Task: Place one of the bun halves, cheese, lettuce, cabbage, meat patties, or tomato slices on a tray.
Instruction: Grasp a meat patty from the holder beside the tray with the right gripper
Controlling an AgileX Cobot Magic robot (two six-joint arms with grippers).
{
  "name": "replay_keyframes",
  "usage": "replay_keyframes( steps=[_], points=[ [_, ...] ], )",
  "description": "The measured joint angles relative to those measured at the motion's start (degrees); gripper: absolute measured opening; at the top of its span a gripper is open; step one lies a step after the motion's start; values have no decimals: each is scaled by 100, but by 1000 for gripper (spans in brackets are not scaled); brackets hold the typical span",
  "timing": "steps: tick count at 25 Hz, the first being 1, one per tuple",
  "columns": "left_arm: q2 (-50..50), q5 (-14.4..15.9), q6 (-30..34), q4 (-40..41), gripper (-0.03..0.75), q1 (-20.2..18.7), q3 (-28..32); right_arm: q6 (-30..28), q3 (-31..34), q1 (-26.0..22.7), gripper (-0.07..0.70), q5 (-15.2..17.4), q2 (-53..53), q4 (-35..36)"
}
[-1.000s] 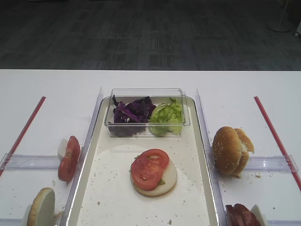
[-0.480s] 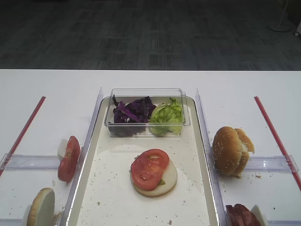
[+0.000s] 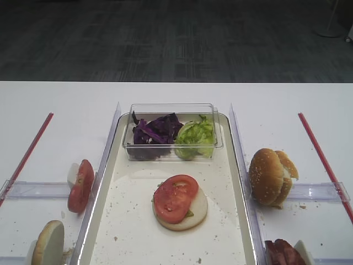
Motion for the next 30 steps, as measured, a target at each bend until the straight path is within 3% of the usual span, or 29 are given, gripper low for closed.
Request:
replay_keyframes(
  steps=[19,23,30],
  points=[
    [0,0,0,0,438,0,0,-204,-4,47,617,36,0,506],
    [0,0,0,0,438,0,0,74,-49,633,609,2,0,492],
    [0,0,0,0,438,0,0,1317,-462,2415,607,-101,79,217]
  ],
)
